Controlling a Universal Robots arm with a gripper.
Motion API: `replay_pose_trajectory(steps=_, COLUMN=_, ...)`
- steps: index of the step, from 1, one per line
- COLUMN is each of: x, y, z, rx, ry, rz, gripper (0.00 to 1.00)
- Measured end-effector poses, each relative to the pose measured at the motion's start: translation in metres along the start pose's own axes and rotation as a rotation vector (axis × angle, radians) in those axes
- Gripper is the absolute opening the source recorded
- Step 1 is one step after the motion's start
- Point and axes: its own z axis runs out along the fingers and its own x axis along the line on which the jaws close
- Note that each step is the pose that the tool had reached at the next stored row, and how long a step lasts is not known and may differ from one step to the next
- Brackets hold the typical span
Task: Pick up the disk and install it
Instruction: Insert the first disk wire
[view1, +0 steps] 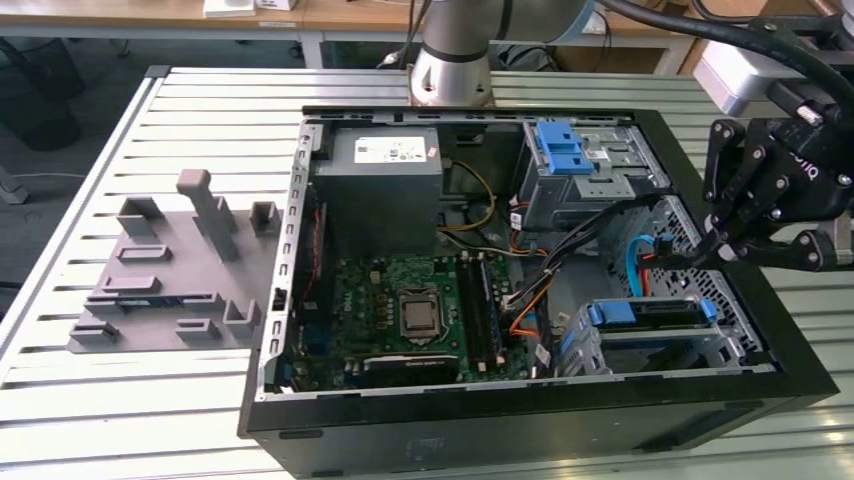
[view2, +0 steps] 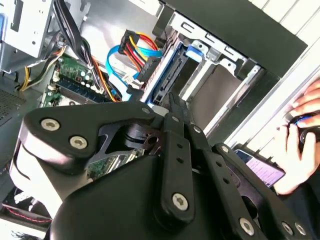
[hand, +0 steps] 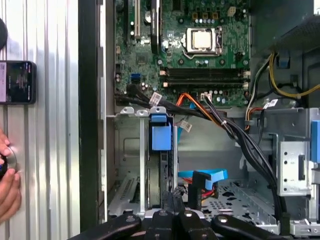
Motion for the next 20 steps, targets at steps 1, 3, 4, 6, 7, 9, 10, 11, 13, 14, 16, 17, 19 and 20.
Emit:
replay_pose_trajectory(steps=1, x=0.0, y=0.0, z=0.0, rx=0.0002, ry=0.0001, rz=0.0, gripper=0.11)
replay_pose_trajectory(steps=3, x=0.0, y=0.0, z=0.0, rx=0.0012, ry=0.0001, rz=0.0, gripper=0.11)
replay_pose_trajectory(steps=4, x=0.0, y=0.0, z=0.0, rx=0.0022, ry=0.0001, rz=0.0, gripper=0.11)
replay_pose_trajectory(steps=6, x=0.0, y=0.0, z=0.0, rx=0.0023, ry=0.0001, rz=0.0, gripper=0.11)
replay_pose_trajectory(steps=7, x=0.0, y=0.0, z=0.0, rx=0.0023, ry=0.0001, rz=0.0, gripper=0.11)
replay_pose_trajectory(steps=9, x=0.0, y=0.0, z=-0.0001, rx=0.0023, ry=0.0001, rz=0.0, gripper=0.11)
replay_pose_trajectory(steps=10, x=-0.0001, y=0.0, z=0.0, rx=0.0024, ry=0.0001, rz=0.0, gripper=0.11)
replay_pose_trajectory(steps=11, x=0.0, y=0.0, z=0.0, rx=0.0024, ry=0.0, rz=0.0, gripper=0.11)
replay_pose_trajectory(steps=13, x=0.0, y=0.0, z=0.0, rx=0.0025, ry=0.0, rz=0.0, gripper=0.11)
replay_pose_trajectory(steps=14, x=0.0, y=0.0, z=0.0, rx=0.0032, ry=0.0, rz=0.0, gripper=0.11)
replay_pose_trajectory(steps=16, x=-0.0001, y=0.0001, z=0.0002, rx=0.0071, ry=-0.0002, rz=0.0, gripper=0.11)
replay_pose_trajectory(steps=17, x=-0.0001, y=0.0001, z=0.0004, rx=0.0123, ry=-0.0004, rz=0.0, gripper=0.11)
replay_pose_trajectory(steps=19, x=0.0, y=0.0005, z=0.0011, rx=0.0302, ry=-0.0005, rz=0.0, gripper=0.11)
replay_pose_trajectory(steps=20, x=0.0, y=0.0007, z=0.0016, rx=0.04, ry=-0.0009, rz=-0.001, gripper=0.11)
